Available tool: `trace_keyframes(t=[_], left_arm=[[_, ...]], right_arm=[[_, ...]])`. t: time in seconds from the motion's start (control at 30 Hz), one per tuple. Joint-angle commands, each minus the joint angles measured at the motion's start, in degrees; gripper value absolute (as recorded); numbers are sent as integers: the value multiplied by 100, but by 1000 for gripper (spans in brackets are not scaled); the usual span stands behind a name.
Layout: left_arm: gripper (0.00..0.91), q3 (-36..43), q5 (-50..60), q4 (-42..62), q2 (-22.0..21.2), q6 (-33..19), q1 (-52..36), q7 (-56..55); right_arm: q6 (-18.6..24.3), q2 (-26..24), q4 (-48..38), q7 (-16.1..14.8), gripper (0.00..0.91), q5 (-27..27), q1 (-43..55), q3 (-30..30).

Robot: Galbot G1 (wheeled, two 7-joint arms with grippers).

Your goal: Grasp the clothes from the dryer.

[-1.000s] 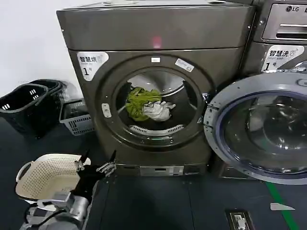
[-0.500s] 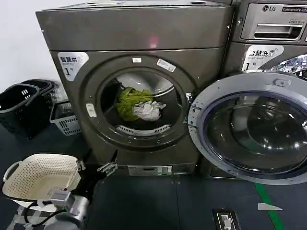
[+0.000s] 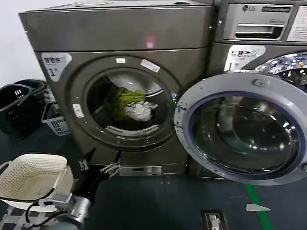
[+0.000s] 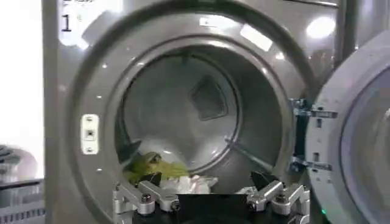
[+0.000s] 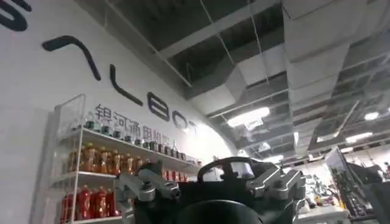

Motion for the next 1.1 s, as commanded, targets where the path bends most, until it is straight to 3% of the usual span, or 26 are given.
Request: trace_keyframes(t=[0.03,0.13,1.1], left_arm=[[907,10,-18,17,4,-157,-8,44],[907,13,4,39,4,-157,-7,42],[907,6,42,71,11,-161,-17,43]], right_arm=[[203,22,6,-128,907,48,-5,-8],[435,39,-1,-192,907,98,-18,-30],[479,134,151,-287,907,69,61,-162]])
